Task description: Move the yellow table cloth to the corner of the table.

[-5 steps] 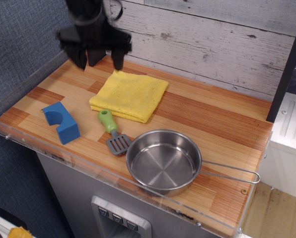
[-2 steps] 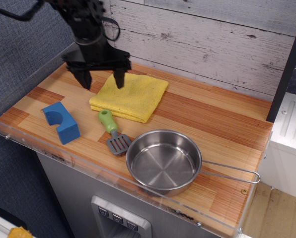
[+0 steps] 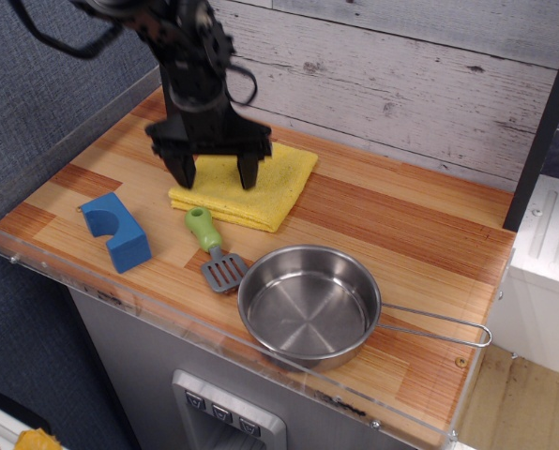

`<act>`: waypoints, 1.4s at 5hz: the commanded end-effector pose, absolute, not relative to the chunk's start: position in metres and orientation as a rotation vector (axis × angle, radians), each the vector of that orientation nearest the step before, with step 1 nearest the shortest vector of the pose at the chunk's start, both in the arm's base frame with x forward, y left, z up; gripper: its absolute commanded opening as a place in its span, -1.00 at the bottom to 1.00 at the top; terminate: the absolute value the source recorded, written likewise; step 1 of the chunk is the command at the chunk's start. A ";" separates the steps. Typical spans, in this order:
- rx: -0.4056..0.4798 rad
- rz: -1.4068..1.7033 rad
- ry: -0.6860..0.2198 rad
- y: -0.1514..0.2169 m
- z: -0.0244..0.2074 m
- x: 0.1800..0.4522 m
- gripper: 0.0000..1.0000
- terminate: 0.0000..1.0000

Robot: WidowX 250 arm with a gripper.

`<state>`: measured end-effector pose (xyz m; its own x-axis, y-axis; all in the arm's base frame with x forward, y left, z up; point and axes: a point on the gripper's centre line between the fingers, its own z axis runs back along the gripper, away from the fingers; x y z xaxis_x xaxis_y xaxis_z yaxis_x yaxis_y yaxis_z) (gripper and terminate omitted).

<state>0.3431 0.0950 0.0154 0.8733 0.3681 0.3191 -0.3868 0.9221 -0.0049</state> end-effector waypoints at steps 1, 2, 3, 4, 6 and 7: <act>0.072 0.378 -0.303 0.088 0.006 0.344 1.00 -1.00; 0.056 0.370 -0.298 0.083 0.004 0.345 1.00 -1.00; 0.039 0.350 -0.296 0.072 0.006 0.347 1.00 -1.00; 0.014 0.300 -0.291 0.049 0.008 0.347 1.00 -1.00; 0.022 0.186 -0.290 -0.001 0.012 0.336 1.00 -1.00; 0.011 0.134 -0.279 -0.026 0.009 0.327 1.00 -1.00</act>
